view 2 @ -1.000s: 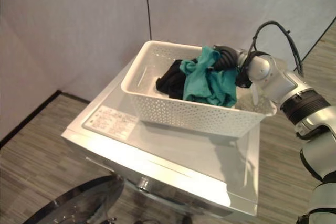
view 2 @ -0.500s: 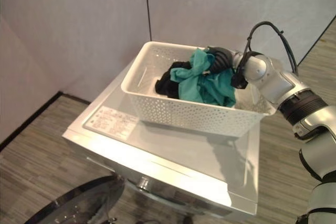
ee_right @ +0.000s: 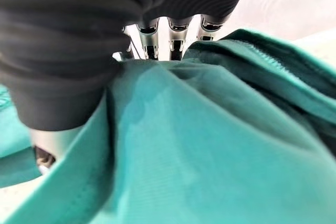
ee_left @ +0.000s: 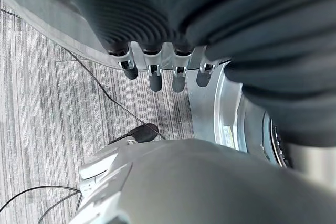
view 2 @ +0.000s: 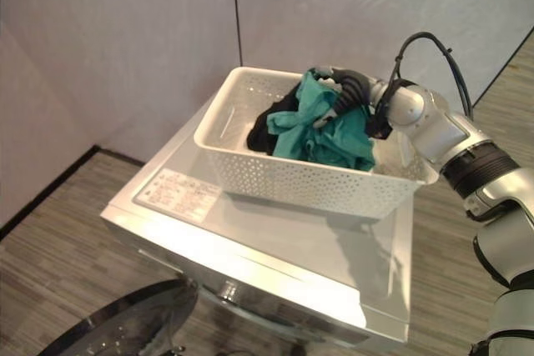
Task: Grab the laundry basket,head to the washer,open it,put in the laundry and shut it.
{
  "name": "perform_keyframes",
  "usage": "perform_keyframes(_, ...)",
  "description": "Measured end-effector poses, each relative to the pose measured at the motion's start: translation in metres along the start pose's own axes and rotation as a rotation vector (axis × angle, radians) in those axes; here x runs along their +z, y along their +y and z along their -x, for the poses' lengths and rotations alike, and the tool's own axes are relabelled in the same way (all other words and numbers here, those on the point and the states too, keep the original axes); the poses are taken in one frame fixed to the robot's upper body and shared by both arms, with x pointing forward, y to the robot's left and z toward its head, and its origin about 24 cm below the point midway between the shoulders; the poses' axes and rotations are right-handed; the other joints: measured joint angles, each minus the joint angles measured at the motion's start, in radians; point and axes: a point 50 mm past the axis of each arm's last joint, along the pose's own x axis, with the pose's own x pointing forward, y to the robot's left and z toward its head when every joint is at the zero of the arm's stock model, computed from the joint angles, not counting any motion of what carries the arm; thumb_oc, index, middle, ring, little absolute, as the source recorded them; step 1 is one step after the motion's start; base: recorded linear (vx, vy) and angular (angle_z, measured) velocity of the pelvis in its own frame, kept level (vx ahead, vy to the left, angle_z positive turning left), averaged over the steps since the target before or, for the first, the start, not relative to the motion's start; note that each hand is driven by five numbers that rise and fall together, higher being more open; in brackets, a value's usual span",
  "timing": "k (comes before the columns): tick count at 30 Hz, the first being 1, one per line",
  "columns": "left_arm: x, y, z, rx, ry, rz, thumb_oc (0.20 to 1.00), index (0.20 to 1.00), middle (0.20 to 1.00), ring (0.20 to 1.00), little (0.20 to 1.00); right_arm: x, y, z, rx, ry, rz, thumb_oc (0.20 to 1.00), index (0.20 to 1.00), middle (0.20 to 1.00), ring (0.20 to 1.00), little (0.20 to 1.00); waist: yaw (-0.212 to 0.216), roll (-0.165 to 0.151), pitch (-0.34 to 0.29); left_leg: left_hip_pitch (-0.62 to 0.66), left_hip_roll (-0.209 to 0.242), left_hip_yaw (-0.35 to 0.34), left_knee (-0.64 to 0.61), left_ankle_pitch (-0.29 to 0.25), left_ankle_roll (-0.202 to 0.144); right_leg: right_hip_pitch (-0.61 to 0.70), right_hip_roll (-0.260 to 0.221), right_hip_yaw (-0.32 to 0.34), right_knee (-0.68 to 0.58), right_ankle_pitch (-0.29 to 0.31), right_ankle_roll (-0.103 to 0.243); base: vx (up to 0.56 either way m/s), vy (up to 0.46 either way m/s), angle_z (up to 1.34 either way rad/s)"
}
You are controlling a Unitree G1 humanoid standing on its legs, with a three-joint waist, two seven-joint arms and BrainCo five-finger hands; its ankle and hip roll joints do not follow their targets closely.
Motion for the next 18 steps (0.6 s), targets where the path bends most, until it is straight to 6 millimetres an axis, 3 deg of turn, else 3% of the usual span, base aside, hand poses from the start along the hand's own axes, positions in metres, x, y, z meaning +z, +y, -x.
perform_keyframes(2, 0.0002, -0.0001, 0.0000, -0.001, -0.001, -0.002, 1.000, 1.000, 1.000, 1.000, 1.000, 0.0009, 0.0016, -0.0016, 0.003, -0.003, -0.004, 0.200, 0.200, 0.200, 0.200, 0.200, 0.000, -0.001, -0.002, 0.000, 0.000, 0.000, 0.000, 0.000, 0.000, 0.000, 0.000, 0.000, 0.000, 0.000, 0.000, 0.00, 0.000, 0.00)
perform_keyframes(18, -0.0024, 0.0006, 0.0004, 0.001, 0.008, -0.006, 1.000, 1.000, 1.000, 1.000, 1.000, 0.0000, 0.0018, -0.0062, -0.026, 0.005, -0.020, 0.200, 0.200, 0.200, 0.200, 0.200, 0.001, -0.012, -0.020, -0.001, 0.000, 0.000, 0.000, 0.000, 0.000, -0.001, 0.000, 0.000, 0.000, 0.000, 0.000, 0.00, 0.000, 0.00)
